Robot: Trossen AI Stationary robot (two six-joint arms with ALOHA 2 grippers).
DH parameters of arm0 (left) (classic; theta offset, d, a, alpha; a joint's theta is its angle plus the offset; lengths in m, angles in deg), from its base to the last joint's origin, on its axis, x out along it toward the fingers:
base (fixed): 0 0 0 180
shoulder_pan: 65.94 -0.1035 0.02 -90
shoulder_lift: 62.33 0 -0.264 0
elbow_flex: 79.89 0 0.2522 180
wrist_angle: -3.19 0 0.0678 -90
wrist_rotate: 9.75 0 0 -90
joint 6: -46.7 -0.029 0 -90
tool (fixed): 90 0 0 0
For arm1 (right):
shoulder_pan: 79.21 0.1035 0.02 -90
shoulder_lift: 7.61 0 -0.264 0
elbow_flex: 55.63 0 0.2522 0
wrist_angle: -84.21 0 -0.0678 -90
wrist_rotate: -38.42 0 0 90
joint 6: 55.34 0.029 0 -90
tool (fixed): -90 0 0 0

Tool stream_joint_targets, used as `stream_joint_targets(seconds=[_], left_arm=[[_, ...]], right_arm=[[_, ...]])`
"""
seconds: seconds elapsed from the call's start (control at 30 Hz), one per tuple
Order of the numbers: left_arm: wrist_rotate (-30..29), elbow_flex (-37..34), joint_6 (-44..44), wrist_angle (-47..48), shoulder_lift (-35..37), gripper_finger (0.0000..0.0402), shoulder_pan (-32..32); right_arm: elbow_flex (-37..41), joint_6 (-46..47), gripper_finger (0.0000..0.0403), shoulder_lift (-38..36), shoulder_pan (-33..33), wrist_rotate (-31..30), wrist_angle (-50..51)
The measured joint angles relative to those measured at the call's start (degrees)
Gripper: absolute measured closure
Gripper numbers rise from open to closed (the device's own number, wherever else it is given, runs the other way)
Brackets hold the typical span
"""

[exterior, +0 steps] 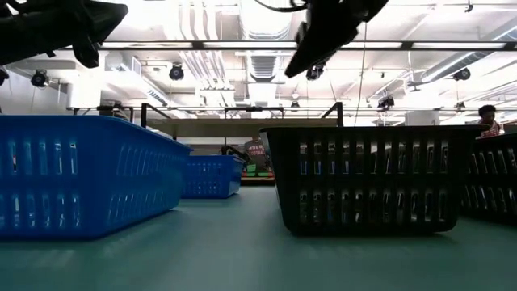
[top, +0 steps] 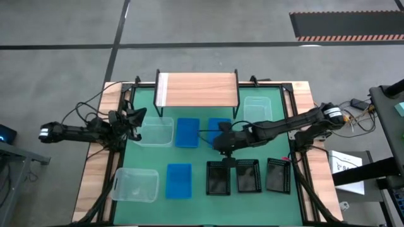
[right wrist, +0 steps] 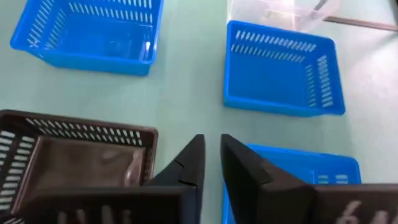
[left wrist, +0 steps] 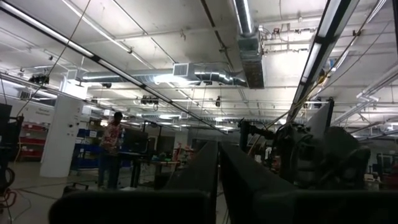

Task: Stack baskets on shelf by color
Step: Put the top right blue bin on the shelf

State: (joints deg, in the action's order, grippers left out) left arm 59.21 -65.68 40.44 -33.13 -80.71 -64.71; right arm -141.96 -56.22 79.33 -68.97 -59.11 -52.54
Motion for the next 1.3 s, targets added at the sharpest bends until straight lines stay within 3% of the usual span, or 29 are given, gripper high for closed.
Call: stream_joint_targets(seconds=[0.27, 0.43, 1.3], left_arm=[[0.01, 0.00, 0.04, 0.10, -1.07, 0.0400, 0.04], [0.01, 0.00, 0.04, 0.04, -1.02, 0.0400, 0.04], [-0.01, 0.00, -0.03, -0.39, -1.03, 0.0400, 0.00]], right_arm=[[-7.90, -1.67, 0.0249, 6.46, 0.00, 0.00, 12.79], [-9.27, -0.97, 0.0215, 8.47, -0.02, 0.02, 19.56], [-5.92, 1.33, 0.0223, 15.40, -3.87, -0.11, 11.86]])
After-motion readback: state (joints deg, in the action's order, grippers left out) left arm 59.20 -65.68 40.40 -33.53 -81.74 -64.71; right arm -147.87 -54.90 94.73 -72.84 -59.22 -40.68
